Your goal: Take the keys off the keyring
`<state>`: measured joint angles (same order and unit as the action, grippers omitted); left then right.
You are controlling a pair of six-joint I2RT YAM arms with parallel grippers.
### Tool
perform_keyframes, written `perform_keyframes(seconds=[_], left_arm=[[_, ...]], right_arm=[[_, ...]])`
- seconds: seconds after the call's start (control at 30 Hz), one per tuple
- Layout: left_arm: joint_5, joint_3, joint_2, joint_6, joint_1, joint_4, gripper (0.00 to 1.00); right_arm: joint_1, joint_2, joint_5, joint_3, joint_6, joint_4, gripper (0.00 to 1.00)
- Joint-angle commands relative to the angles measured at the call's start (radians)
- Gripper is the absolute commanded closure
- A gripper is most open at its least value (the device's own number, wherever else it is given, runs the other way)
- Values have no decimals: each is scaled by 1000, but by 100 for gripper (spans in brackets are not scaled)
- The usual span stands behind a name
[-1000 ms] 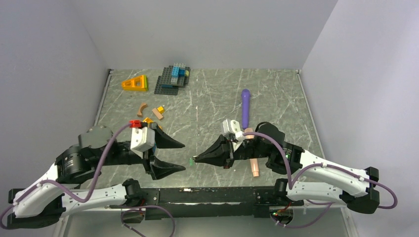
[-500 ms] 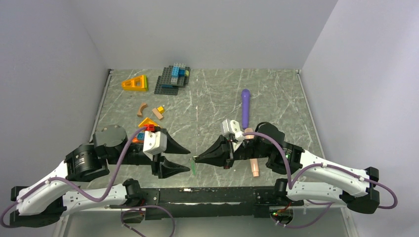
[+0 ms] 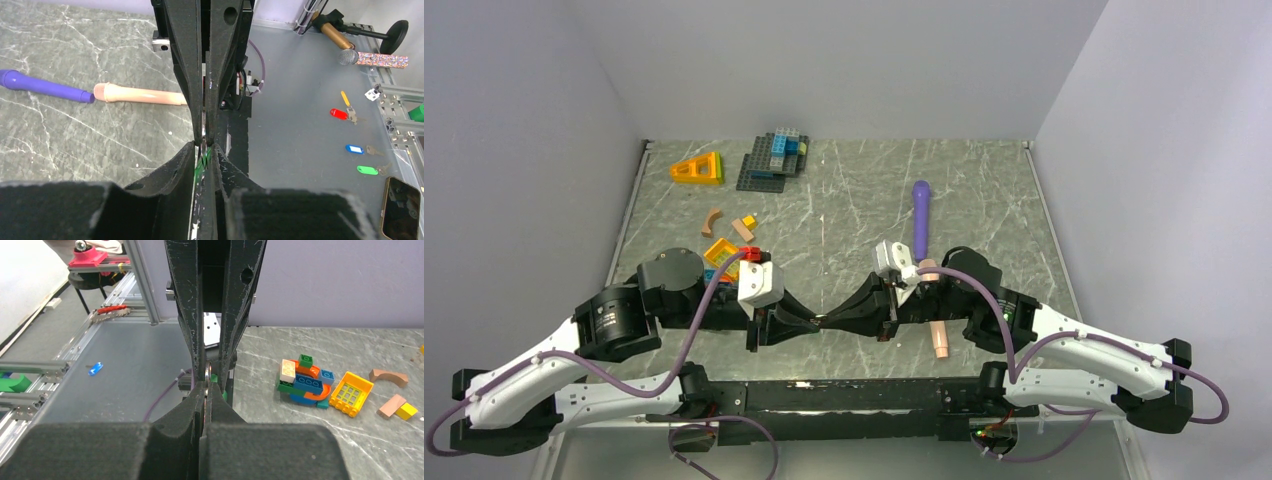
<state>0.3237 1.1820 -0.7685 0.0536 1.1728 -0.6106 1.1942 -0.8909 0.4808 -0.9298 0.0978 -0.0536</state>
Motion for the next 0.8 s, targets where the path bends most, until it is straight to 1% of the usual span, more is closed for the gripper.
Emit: perform_keyframes(seconds=[0.0,0.13,0.23,0.37,0.4,0.43,0.47,0.77], left_arm=[[-22,15,3,2,-1,25,77],[-36,28,0,-2,-1,11,76],[-38,35,0,-5,-1,6,82],[-41,41,-1,-6,-1,3,86],[-40,42,-1,-6,-1,1,90],[-41,43,-1,-6,-1,1,97],[-43,45,-1,-5,-1,1,100],[-65,-2,50,16,-1,71,100]], right_arm=[[2,7,13,-15,-5,-36,100],[1,4,13,-17,-6,-32,100],[1,9,13,-14,-7,-37,100],[0,5,18,-16,-4,-35,100],[0,4,18,-17,-5,-34,100],[1,4,18,-17,-6,-35,100],[1,5,19,-16,-5,-34,100],[1,16,17,-7,-11,-40,100]])
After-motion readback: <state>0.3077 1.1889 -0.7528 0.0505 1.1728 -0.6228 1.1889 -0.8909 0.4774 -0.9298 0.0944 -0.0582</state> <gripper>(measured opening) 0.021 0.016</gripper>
